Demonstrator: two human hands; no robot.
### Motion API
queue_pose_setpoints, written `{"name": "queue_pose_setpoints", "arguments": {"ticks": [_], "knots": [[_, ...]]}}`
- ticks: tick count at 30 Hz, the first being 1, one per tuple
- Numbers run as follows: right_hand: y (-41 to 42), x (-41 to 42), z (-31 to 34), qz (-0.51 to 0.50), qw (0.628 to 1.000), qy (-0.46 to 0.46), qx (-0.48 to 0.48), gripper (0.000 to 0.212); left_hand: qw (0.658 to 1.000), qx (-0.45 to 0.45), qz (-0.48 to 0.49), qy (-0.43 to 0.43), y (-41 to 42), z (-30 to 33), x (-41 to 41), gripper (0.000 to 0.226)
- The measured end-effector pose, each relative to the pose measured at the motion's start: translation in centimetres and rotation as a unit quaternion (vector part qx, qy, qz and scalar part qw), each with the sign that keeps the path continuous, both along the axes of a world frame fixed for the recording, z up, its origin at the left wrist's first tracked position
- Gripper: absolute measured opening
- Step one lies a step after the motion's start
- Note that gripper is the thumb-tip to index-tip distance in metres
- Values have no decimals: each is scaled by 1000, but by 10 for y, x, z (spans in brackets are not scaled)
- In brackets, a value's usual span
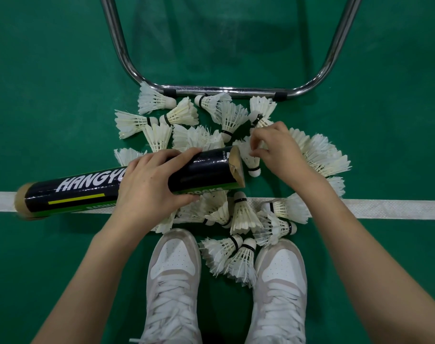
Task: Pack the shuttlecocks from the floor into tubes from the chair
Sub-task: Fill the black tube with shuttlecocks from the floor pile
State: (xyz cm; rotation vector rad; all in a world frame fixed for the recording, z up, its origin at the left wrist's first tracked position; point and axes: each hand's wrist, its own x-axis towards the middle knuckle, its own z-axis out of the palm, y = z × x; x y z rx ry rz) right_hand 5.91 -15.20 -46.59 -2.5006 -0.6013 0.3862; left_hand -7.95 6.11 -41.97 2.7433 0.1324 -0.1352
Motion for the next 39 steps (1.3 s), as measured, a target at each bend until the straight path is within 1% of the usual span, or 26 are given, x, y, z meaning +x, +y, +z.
{"name": "queue_pose_setpoints", "arguments": {"ticks": [3,5,8,10,13,15,17,19,21,23,24,26,28,29,32,35,39], "knots": [[-3,-8,14,-45,996,8,73,13,1000,-4,1,-2,1,1,-1,82],[-6,-14,27,-86,989,36,114,13,1000,-3,1,-1,1,1,-1,83],[-11,-25,46,-159,962,79,209,19,1000,0,0,-2,2,0,-1,84],[-13,-34,60,-196,941,72,267,22,1000,-2,2,-5,2,0,-1,84],[-9,-54,76,-239,920,47,306,22,1000,-2,5,-7,0,0,-2,84],[-3,-68,80,-257,910,50,322,23,1000,-3,6,-6,-1,0,-2,85],[7,-81,79,-262,901,80,337,23,1000,-5,3,-6,-3,2,-2,85],[16,-93,76,-272,884,116,362,22,1000,-10,0,-7,-6,3,-1,84],[24,-105,73,-270,870,132,390,15,1000,-10,-3,-10,-8,3,0,83],[29,-114,71,-253,869,134,404,9,1000,-8,-5,-13,-8,3,0,83],[29,-117,70,-252,866,141,409,11,1000,-7,-5,-15,-8,3,0,83],[28,-119,70,-263,859,159,410,25,1000,-6,-6,-17,-7,4,-1,84],[26,-119,69,-270,863,165,394,36,1000,-2,-7,-18,-7,3,-1,84],[26,-120,68,-269,868,162,384,39,1000,-1,-8,-19,-7,3,-1,84],[25,-120,66,-263,883,152,359,36,1000,1,-15,-23,-8,2,-2,83],[24,-120,65,-262,886,154,349,31,1000,-1,-16,-27,-9,2,-3,82],[25,-122,65,-258,900,153,316,30,999,-4,-17,-27,-8,2,-3,82]]}}
